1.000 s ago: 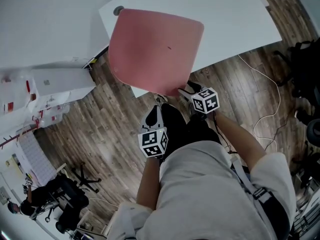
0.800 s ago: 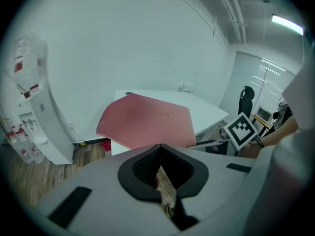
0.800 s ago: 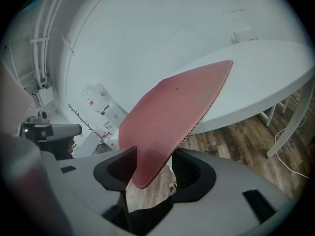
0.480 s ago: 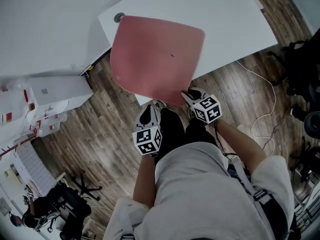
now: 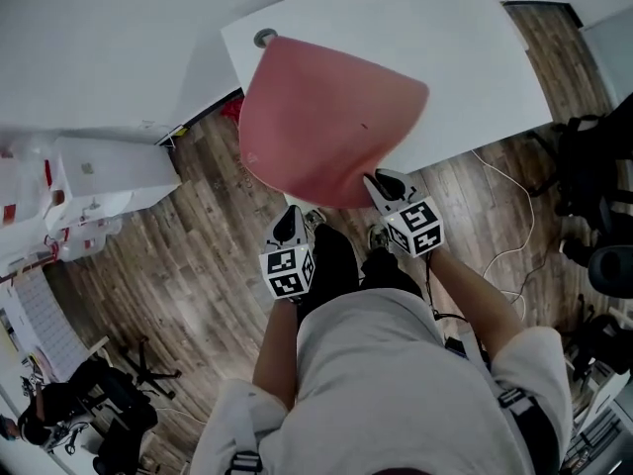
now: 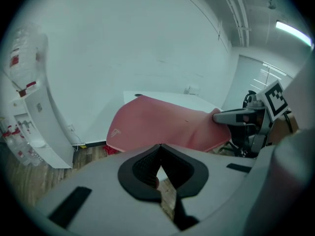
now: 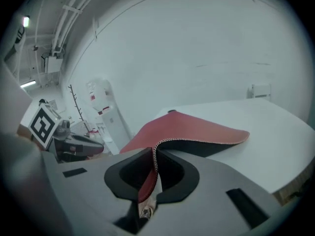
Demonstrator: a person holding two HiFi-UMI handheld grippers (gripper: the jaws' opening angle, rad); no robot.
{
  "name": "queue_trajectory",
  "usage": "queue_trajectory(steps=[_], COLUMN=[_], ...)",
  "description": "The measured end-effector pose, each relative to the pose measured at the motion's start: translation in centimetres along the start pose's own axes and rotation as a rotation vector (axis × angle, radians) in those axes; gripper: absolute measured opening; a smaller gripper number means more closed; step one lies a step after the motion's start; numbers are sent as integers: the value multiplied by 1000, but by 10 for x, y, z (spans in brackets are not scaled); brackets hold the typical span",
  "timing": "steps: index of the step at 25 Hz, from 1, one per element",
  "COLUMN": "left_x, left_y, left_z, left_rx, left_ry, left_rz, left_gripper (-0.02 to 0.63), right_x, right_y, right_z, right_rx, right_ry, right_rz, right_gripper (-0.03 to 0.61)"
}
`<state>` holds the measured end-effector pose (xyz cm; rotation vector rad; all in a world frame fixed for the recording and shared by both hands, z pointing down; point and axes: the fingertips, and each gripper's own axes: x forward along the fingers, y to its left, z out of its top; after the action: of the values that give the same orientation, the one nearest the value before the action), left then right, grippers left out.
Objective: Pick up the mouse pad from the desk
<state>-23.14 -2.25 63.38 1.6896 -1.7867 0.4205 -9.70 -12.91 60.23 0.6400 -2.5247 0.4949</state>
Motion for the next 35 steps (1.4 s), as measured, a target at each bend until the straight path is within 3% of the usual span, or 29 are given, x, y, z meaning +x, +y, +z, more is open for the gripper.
queue_trajectory(steps=[4,9,15,18,22,25,29,32,35], left_x=[5,16,30,37,54,68,85,90,94], left_y=[26,45,31,24,27,27,35,39,44], left_z=[3,6,6,8,4,7,21,35,53], left_rx=[-1,63,185,271,381,453,538,560,551], left_ry=[6,23,75,99,151,178,180,175,141], left_rz=[-1,-22,-176,-211,-228,-238,-194,-171,-129], left_gripper=[11,12,20,208,265,267,264,197,81], right_x=[16,36,63,72,74,72,71,73,79], right_y=[1,4,-2,-2,-1,-1,-4,-9,-15], right_z=[45,76,105,118,128,137,144,150,162], right_rx=[-36,-82,-65,-69,-58,-58,-63,-54,-59], right_ry=[-45,-52,-65,-65,-80,-94,-98,-113,-130], right_rz=[-17,-44,-104,-120,-137,-142,-130,-115,-102], right_gripper=[57,57,57,57,57,57,57,57,57])
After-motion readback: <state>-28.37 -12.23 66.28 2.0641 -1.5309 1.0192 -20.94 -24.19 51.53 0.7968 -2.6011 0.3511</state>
